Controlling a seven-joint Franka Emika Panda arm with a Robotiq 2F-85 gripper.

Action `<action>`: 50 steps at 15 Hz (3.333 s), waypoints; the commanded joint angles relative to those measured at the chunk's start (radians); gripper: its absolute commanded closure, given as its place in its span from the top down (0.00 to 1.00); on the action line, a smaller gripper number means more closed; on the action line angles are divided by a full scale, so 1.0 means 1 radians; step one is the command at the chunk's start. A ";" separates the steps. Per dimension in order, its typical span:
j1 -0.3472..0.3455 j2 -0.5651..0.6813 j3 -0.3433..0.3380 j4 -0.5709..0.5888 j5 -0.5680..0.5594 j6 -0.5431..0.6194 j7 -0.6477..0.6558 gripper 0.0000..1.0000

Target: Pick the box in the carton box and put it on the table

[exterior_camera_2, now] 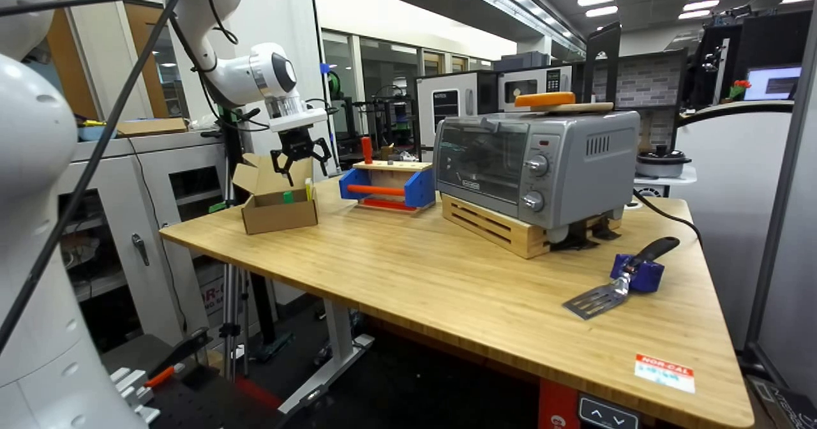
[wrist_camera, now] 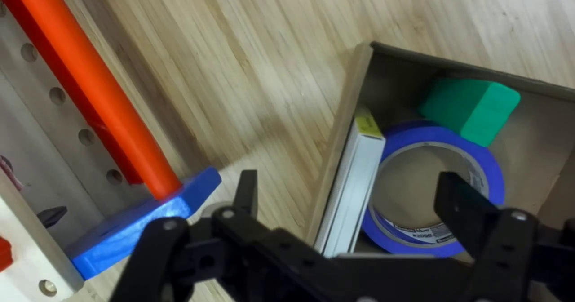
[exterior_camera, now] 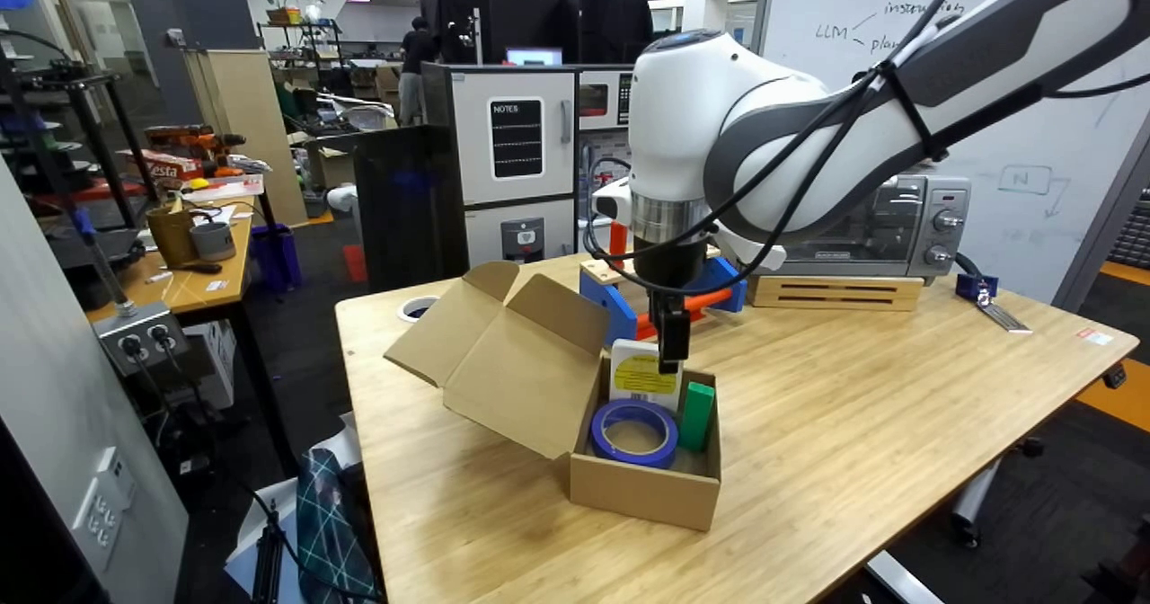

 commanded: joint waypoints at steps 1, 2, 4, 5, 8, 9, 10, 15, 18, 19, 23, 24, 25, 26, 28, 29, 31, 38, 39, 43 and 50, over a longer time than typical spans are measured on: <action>-0.015 0.022 -0.002 0.029 0.020 0.009 -0.043 1.00; -0.017 0.028 -0.003 0.032 0.022 0.004 -0.044 1.00; -0.021 0.039 -0.004 0.035 0.024 -0.001 -0.046 1.00; -0.022 0.043 -0.002 0.033 0.026 -0.001 -0.050 1.00; -0.024 0.052 0.008 0.031 0.040 -0.002 -0.063 1.00; -0.024 0.054 0.011 0.032 0.047 -0.003 -0.069 1.00; -0.025 0.054 0.016 0.035 0.058 -0.006 -0.077 1.00; -0.021 0.060 0.020 0.061 0.083 -0.021 -0.097 1.00; -0.023 0.063 0.022 0.070 0.094 -0.022 -0.107 0.66; -0.022 0.066 0.021 0.073 0.097 -0.024 -0.107 0.59; -0.022 0.074 0.022 0.077 0.108 -0.027 -0.117 0.31; -0.021 0.075 0.021 0.078 0.106 -0.028 -0.117 0.24; -0.021 0.076 0.020 0.081 0.105 -0.027 -0.117 0.17; -0.021 0.078 0.019 0.083 0.104 -0.026 -0.117 0.10; -0.023 0.080 0.019 0.087 0.108 -0.024 -0.116 0.00; -0.021 0.078 0.017 0.087 0.104 -0.026 -0.112 0.00; -0.022 0.073 0.016 0.089 0.102 -0.026 -0.112 0.04; -0.027 0.036 0.010 0.078 0.092 -0.008 -0.108 0.04; -0.028 0.024 0.011 0.071 0.093 -0.002 -0.109 0.04; -0.035 -0.051 0.017 0.019 0.098 0.016 -0.113 0.04; -0.074 -0.292 -0.028 -0.216 0.087 0.105 0.000 0.04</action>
